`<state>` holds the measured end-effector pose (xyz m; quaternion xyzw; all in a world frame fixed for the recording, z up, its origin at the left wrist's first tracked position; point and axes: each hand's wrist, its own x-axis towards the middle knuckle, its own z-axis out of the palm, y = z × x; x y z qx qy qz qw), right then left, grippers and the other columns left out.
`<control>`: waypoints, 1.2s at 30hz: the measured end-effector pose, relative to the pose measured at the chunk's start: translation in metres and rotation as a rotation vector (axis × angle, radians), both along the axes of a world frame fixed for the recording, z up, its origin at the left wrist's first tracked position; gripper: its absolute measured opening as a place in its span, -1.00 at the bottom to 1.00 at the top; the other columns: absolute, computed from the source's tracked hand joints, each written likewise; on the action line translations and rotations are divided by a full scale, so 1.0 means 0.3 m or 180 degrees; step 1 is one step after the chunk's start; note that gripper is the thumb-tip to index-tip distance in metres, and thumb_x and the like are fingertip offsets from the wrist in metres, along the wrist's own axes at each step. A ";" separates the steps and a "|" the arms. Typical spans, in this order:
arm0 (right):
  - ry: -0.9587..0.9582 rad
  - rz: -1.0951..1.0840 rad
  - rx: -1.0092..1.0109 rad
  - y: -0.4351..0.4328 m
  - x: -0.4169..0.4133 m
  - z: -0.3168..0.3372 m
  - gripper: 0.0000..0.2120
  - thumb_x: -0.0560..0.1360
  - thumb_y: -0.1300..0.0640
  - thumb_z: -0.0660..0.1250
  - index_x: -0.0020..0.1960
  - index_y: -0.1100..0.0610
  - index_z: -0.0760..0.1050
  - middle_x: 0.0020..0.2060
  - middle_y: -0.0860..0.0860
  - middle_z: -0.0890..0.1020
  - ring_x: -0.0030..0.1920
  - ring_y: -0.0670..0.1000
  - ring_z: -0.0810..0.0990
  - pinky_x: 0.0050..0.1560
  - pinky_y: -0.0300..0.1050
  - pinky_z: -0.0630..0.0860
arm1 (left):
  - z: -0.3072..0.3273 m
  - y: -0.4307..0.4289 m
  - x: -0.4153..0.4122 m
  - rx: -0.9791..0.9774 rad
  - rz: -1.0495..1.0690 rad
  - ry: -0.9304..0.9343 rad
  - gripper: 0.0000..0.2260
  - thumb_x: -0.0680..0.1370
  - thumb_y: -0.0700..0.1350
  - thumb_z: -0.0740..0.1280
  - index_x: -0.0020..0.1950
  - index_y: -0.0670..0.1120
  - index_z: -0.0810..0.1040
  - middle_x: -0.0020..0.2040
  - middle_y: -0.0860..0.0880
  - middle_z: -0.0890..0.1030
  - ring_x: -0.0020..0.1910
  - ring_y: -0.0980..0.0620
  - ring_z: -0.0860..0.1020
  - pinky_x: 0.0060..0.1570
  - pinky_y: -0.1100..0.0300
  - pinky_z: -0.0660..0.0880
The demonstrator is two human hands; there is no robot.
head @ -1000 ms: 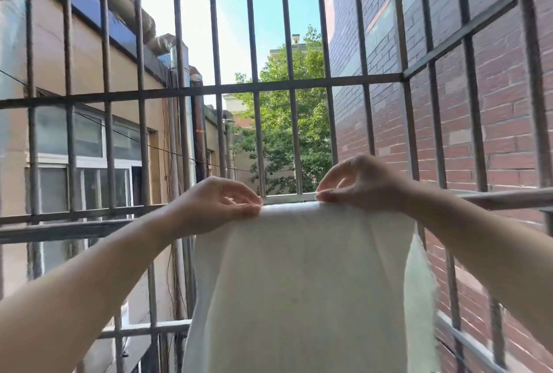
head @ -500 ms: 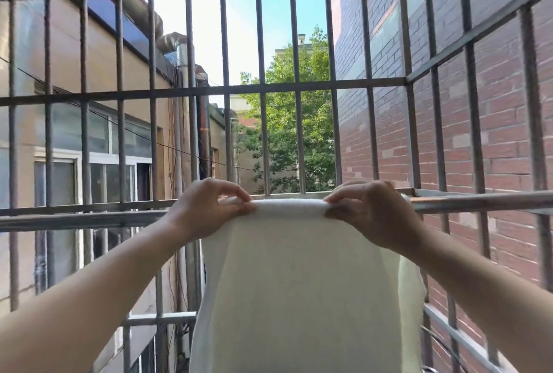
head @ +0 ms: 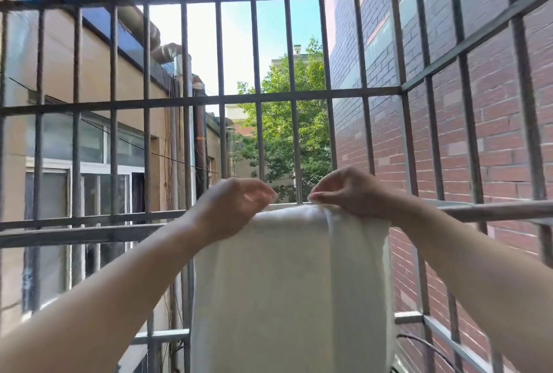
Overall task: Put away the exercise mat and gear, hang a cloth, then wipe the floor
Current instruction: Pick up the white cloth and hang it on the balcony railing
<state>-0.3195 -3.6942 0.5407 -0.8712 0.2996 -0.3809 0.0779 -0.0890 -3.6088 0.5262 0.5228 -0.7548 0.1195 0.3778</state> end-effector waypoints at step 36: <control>0.0430 -0.0440 -0.0931 0.122 -0.240 -0.085 -0.68 0.30 0.01 0.51 0.02 0.09 0.64 -0.12 -0.02 0.69 -0.18 -0.11 0.62 -0.10 -0.35 0.54 | -0.120 -0.028 -0.089 -0.0027 0.0904 -0.1081 -0.52 0.50 0.35 -0.13 0.15 0.15 0.41 0.08 0.07 0.54 0.09 0.00 0.51 0.04 0.04 0.38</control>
